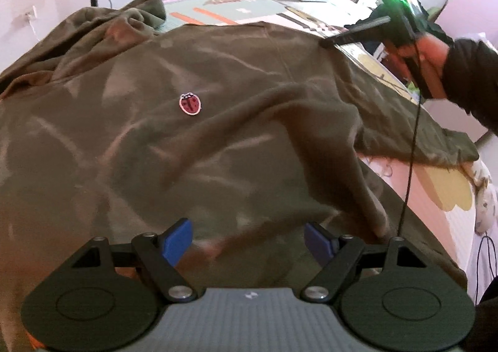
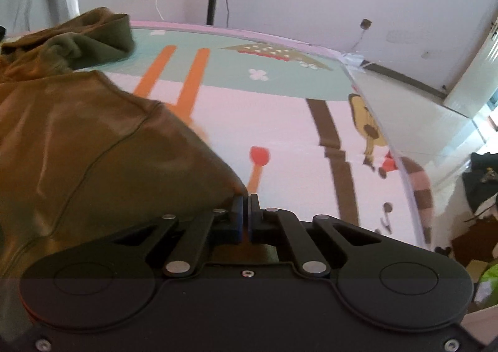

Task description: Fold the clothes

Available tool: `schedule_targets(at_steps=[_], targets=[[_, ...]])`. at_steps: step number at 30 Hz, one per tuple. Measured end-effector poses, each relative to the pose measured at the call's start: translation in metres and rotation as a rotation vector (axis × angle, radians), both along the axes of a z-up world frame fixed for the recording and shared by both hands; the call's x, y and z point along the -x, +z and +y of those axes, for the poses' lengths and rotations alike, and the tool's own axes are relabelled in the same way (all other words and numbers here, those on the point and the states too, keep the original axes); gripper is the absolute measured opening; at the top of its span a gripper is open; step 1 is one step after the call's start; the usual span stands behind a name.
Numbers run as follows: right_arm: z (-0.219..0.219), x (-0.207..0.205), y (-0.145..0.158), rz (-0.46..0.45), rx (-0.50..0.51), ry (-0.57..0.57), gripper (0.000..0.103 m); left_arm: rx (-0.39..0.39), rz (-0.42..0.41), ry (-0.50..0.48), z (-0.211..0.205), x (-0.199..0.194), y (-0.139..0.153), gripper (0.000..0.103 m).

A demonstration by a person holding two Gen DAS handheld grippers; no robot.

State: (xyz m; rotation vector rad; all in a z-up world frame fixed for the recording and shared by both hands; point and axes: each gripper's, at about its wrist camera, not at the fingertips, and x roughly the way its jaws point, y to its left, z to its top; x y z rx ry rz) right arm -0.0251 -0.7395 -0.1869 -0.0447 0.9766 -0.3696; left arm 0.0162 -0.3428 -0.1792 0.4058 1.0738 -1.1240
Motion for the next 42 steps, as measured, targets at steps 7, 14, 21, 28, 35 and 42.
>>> schedule_targets(at_steps=[7, 14, 21, 28, 35, 42], targets=[[-0.008, -0.025, -0.006, 0.035, 0.079, 0.029, 0.001, 0.004, 0.029, -0.039, -0.003, 0.01, -0.006, 0.081], [-0.01, -0.038, -0.025, 0.039, 0.09, 0.027, 0.002, 0.008, 0.059, -0.077, -0.003, 0.021, -0.01, 0.081], [-0.022, -0.017, 0.001, -0.028, -0.007, -0.04, 0.038, 0.024, 0.074, -0.099, -0.005, 0.026, -0.008, 0.081], [-0.027, 0.037, 0.025, -0.023, -0.096, -0.091, 0.034, 0.049, 0.089, -0.111, -0.011, 0.026, -0.005, 0.081], [-0.032, 0.089, 0.021, 0.044, -0.085, -0.132, 0.038, 0.078, 0.112, -0.149, -0.016, 0.035, 0.0, 0.081], [-0.058, 0.129, 0.01, 0.078, -0.083, -0.142, 0.038, 0.117, 0.126, -0.223, -0.027, 0.058, 0.008, 0.082]])
